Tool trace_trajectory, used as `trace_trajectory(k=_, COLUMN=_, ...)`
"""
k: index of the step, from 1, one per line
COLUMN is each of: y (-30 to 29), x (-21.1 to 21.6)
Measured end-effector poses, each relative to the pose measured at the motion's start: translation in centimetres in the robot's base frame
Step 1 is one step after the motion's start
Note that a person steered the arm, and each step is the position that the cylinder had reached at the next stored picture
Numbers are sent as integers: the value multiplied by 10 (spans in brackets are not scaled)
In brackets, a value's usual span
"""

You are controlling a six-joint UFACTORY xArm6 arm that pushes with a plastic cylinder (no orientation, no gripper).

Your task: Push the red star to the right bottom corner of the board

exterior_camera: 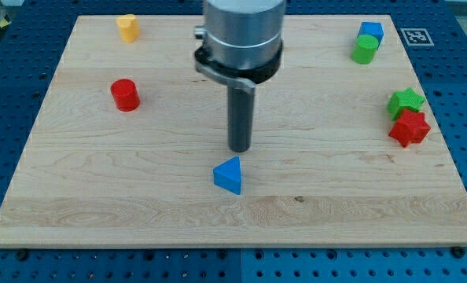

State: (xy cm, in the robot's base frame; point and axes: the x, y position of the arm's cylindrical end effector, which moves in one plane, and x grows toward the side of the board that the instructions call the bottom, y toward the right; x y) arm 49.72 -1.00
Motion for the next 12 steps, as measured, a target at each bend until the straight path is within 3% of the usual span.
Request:
trace_trajectory(k=2, y=-16, x=56)
trace_trajectory(k=4, y=-26, x=52)
trace_trajectory(k=5, y=-39, x=6)
trace_trajectory(k=6, y=-6, x=-17)
trace_trajectory(k=8, y=142, x=6)
trace_trajectory(k=9, y=216, x=49)
trace_trajectory(k=10, y=295, x=66)
trace_trajectory(k=11, y=350, x=32)
trace_trajectory(k=12, y=355, x=-1)
